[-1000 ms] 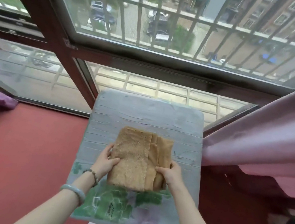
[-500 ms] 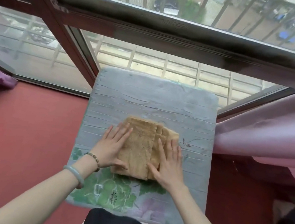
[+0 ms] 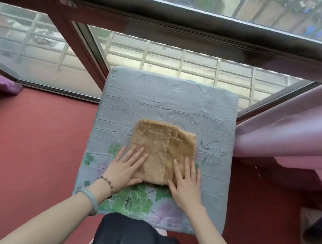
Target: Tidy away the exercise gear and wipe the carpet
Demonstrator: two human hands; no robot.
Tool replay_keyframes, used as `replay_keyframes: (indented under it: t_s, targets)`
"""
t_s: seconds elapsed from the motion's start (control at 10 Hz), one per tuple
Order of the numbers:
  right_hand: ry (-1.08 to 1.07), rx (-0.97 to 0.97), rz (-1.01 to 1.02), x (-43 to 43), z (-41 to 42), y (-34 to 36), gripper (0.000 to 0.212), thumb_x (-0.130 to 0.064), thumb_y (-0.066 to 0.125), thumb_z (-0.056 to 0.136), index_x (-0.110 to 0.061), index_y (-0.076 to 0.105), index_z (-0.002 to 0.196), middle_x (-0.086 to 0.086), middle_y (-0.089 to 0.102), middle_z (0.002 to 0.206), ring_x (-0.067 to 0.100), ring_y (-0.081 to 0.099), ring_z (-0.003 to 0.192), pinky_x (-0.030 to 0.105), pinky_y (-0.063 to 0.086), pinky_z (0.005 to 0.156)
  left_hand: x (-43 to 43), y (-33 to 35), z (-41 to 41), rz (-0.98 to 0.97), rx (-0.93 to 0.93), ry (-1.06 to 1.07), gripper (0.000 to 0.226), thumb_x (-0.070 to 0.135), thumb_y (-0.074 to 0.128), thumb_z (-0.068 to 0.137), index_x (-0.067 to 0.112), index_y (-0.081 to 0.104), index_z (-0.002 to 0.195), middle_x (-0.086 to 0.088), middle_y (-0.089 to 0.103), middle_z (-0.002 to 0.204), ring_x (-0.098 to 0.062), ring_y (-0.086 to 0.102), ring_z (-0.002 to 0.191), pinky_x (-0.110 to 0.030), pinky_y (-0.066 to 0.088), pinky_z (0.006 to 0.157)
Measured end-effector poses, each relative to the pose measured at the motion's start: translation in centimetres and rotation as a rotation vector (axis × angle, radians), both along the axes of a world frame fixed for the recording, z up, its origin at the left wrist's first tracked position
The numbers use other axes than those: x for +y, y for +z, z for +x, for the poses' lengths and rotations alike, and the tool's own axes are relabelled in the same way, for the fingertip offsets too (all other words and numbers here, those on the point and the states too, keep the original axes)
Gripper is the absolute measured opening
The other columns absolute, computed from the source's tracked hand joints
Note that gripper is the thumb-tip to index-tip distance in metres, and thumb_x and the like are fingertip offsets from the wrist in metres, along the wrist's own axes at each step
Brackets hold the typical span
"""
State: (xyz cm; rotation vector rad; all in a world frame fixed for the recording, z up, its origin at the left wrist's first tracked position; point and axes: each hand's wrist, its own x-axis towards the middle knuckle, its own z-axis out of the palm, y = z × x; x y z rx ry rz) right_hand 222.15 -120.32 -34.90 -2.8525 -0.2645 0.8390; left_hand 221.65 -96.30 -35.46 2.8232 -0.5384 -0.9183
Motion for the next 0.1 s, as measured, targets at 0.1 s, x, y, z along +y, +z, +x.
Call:
replay_keyframes:
  t_s: [0.1]
  targets:
    - [-0.1, 0.116, 0.166, 0.52, 1.38, 3.22, 0.075, -0.047, 0.045, 0.092, -0.029, 0.002, 0.151, 0.01, 0.004, 0.159, 0.027, 0.0, 0.147, 0.041, 0.002, 0.118, -0.83, 2.83, 0.76, -0.122, -0.056, 0.164, 0.088, 0.075, 0.008, 0.084, 0.014, 0.021, 0.147, -0.008, 0.031, 0.151, -0.025, 0.021, 0.141, -0.044, 0.011, 0.117]
